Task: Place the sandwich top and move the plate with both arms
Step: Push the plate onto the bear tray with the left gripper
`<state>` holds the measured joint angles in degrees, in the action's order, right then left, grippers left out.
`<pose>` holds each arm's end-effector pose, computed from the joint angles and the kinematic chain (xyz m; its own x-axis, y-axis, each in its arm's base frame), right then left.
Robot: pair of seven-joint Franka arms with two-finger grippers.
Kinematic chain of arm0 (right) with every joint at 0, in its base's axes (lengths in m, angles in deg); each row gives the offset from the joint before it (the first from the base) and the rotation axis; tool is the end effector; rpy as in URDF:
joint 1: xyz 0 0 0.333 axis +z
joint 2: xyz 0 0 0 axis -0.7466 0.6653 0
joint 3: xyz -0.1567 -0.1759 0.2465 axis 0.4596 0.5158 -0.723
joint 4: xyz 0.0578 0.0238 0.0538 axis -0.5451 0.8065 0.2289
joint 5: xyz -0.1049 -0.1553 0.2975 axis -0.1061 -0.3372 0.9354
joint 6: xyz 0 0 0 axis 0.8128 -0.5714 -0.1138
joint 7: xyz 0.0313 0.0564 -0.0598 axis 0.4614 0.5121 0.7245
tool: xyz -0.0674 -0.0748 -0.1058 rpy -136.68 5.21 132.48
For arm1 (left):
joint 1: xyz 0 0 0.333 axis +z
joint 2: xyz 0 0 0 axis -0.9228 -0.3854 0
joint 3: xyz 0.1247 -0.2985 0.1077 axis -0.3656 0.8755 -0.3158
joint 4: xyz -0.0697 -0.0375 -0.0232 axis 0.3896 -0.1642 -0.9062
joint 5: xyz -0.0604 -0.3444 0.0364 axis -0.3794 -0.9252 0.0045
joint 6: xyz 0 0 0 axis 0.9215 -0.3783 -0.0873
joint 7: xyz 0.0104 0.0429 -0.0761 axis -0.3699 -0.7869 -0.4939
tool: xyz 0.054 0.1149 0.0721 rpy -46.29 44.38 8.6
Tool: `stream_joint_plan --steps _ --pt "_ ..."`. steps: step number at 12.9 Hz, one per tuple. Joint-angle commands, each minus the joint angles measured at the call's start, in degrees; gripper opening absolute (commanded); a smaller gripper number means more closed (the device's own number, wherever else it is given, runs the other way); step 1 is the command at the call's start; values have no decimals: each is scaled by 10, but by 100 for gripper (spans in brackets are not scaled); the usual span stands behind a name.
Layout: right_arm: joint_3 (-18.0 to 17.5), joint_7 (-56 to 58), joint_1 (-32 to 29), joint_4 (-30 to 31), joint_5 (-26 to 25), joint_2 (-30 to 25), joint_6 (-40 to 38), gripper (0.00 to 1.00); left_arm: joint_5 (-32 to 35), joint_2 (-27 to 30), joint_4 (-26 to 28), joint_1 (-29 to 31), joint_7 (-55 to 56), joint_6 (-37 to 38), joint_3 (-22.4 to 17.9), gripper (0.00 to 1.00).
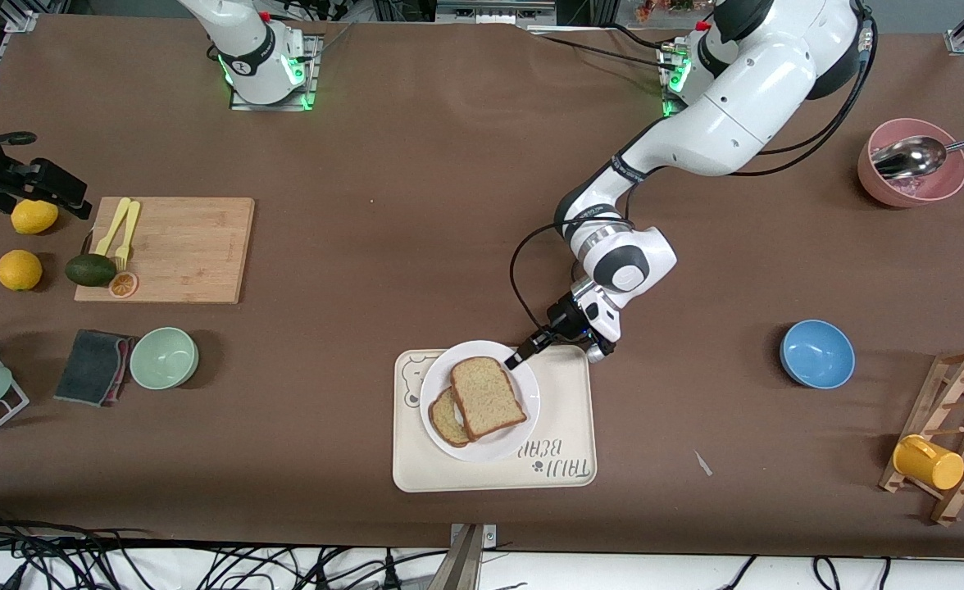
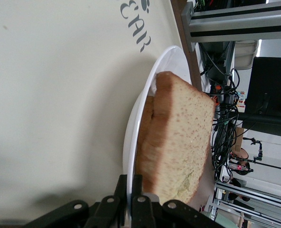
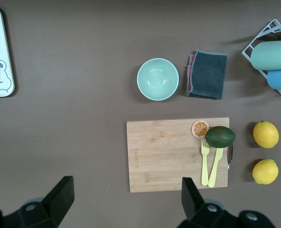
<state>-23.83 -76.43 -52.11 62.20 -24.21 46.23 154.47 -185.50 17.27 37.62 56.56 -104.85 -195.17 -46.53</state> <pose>0.5305 -0.0014 0.6039 0.9987 -0.0482 0.0184 -0.0490 -0.9979 0.0414 0.6157 -0.3434 0.1499 0.7810 0.6169 -0.0973 0.3695 -0.3308 0.8684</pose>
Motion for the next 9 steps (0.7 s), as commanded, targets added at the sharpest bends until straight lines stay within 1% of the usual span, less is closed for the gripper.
stream_joint_plan --steps 1,2,3,5,7,9 --pt "4 6 0 -5 -8 -7 -6 100 18 -7 -18 -1 -3 -7 4 29" --pt "5 6 0 -4 -10 -9 -7 100 18 -6 -18 -2 -3 -7 4 39" --pt "6 5 -1 -5 -9 -4 -5 100 19 -5 -17 -2 -3 -7 4 56" --pt "10 0 -2 2 -10 -2 -7 100 18 2 -9 -1 -4 -7 1 74" --pt "10 2 -4 2 -9 3 -5 100 18 8 7 1 -5 -7 0 81" --pt "9 -3 -2 2 -8 3 -1 100 18 35 45 5 -7 -7 0 82"
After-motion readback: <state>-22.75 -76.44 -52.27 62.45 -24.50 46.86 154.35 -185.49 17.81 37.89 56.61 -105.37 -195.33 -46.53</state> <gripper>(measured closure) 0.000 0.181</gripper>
